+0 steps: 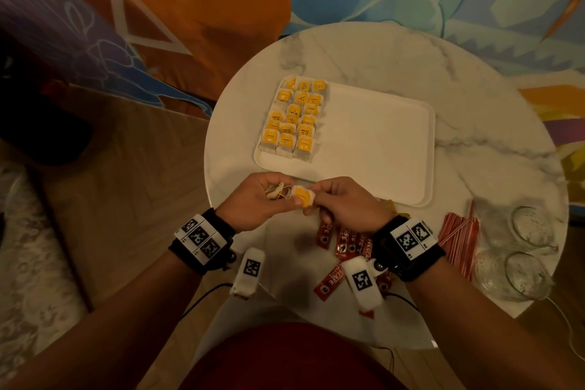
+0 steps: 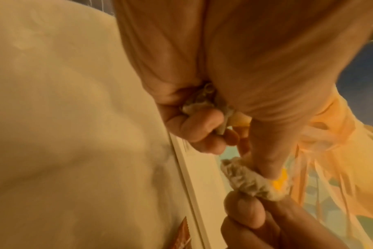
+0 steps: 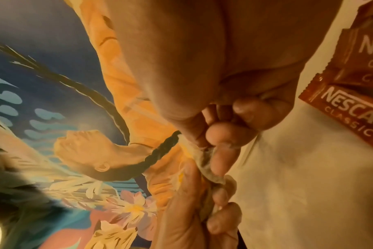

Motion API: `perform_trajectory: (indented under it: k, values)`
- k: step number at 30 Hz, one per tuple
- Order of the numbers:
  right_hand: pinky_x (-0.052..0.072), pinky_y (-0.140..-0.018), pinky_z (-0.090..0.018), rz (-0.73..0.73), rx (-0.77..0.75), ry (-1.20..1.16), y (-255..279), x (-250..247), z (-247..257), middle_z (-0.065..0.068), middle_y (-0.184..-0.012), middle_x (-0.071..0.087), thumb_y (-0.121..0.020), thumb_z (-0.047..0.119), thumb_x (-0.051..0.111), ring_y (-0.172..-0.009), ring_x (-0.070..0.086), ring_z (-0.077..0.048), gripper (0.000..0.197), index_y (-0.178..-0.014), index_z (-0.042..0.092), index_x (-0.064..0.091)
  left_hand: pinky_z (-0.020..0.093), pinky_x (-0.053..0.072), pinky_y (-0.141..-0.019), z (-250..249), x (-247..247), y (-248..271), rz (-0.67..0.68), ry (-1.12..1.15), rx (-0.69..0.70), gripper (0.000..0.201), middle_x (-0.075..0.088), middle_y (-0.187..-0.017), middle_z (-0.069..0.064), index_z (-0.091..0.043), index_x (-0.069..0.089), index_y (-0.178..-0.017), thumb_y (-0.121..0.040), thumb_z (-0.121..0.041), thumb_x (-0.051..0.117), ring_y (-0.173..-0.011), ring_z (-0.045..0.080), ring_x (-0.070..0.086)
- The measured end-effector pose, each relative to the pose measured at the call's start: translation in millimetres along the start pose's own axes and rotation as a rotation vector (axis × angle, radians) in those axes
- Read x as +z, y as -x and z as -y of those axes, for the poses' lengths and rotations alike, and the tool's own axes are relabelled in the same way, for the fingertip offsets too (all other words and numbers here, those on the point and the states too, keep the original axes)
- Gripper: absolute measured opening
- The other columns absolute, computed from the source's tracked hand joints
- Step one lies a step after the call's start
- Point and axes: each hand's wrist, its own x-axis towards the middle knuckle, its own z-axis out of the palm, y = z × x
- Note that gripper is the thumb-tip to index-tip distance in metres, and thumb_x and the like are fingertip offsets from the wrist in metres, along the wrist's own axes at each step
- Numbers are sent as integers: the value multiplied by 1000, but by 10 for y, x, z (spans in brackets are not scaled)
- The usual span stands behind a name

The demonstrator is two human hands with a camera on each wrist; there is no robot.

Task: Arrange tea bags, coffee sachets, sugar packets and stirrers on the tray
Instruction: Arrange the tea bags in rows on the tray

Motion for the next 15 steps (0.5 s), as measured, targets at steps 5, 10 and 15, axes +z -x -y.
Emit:
perform_trajectory:
  k: [5,10,15]
  values:
    - [44,-61,-21,-121,-2,107,-73,-11,30,0,-85,76,-105,39,46,-53,55,-6,41,-87,16,73,23,40,-49,-30,-114,-134,-3,-44,-35,17,63,-67,11,-5,69,-92,-95,-22,69,-55,10,51]
    - [50,-63,-20,-215,-126,36,-187,11,-22,0,-77,71,-97,29,65,-64,61,-4,20,-97,12,75,24,40,-48,-19,-184,-271,52,-40,-56,13,62,-62,4,-14,68,-84,-96,-19,67,-54,10,53]
    - [54,-60,-28,-316,-129,35,-375,96,-119,-15,-74,69,-94,20,69,-58,59,-11,14,-90,8,73,27,47,-53,5,-244,-395,64,-21,-112,14,69,-71,-1,-12,69,-93,-97,-24,65,-63,15,62]
